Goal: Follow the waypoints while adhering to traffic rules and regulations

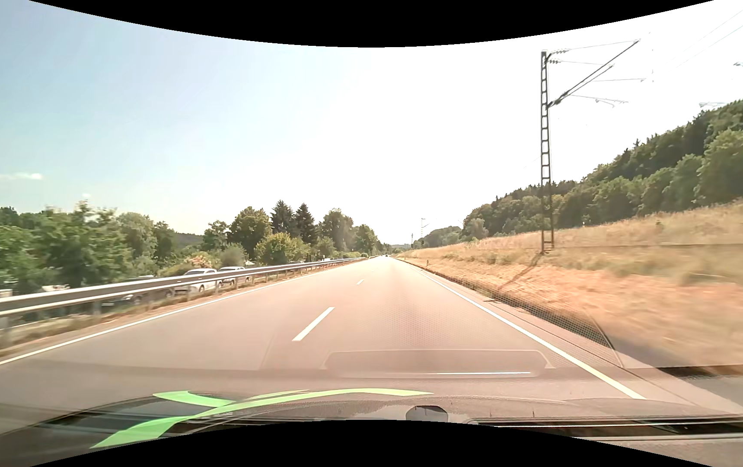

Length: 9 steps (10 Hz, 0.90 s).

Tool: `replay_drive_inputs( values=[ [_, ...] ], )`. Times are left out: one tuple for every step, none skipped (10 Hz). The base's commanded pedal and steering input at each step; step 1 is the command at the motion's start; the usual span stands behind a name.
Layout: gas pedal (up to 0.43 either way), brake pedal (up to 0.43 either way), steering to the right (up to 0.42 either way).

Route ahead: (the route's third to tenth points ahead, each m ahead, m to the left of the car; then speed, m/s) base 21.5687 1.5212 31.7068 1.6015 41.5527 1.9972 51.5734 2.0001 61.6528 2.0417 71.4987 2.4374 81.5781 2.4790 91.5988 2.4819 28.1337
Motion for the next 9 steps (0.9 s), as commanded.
replay_drive_inputs(
  values=[
    [0.299,0.000,-0.001],
    [0.299,0.000,-0.001],
    [0.299,0.000,-0.001],
    [0.299,0.000,-0.001],
    [0.299,0.000,-0.002],
    [0.299,0.000,-0.001],
    [0.299,0.000,-0.002],
    [0.287,0.000,-0.002],
    [0.280,0.000,-0.002]
  ],
)
